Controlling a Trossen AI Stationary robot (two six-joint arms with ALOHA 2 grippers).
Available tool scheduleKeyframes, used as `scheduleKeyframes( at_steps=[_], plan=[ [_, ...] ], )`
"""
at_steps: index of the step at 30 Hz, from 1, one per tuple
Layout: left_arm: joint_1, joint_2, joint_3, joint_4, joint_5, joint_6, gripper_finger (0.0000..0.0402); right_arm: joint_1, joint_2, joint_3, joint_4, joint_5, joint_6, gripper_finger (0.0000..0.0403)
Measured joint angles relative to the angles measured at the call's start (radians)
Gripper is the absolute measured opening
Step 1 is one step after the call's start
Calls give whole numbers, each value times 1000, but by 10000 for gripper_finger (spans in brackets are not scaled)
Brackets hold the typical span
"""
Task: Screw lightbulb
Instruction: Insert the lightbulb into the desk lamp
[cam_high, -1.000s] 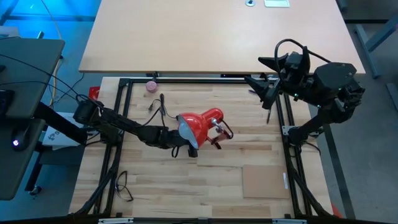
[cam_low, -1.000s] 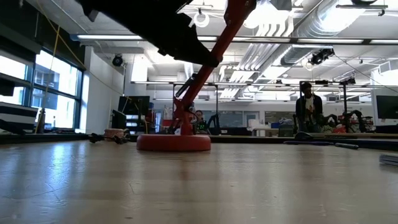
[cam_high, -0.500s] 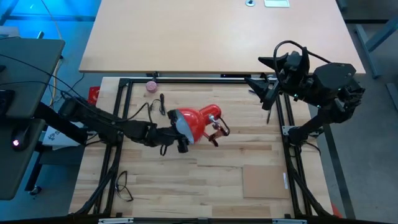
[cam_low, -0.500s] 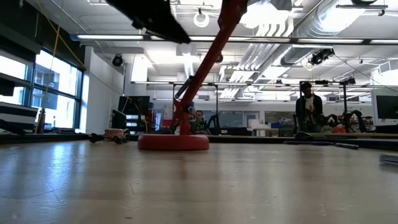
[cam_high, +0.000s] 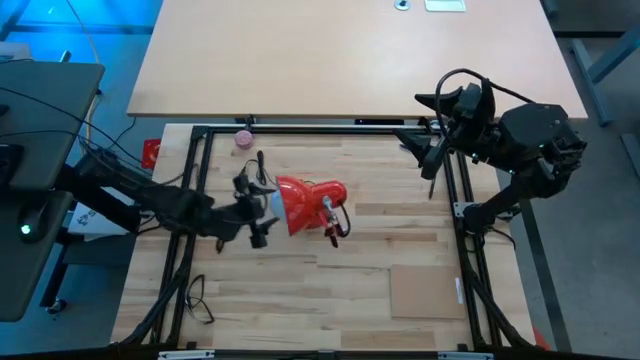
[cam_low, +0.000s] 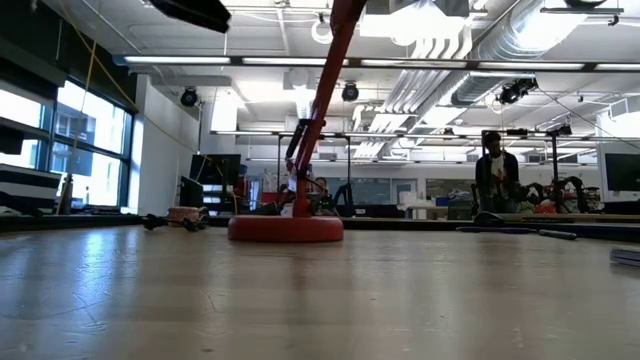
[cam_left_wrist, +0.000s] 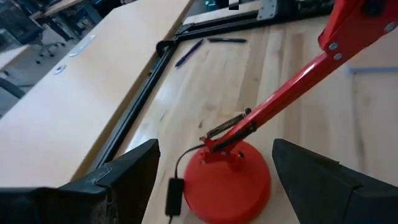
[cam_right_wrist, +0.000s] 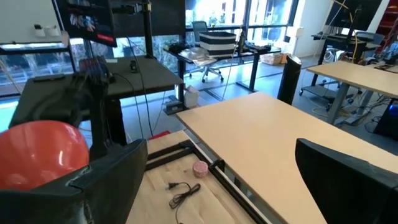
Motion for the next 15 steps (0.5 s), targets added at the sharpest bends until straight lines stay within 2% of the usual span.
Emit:
scheduleKeyframes(
  at_steps=[4,8,15],
  plan=[
    [-5,-64,0,-15,-2,-48,305,0,0,0,-3,0,0,399],
    [17,-74,0,-25,1,-28,305,0,0,0,-3,0,3,399],
    [24,-83,0,-191,19,-9,305,0,-1,0,-7,0,0,399]
  ],
)
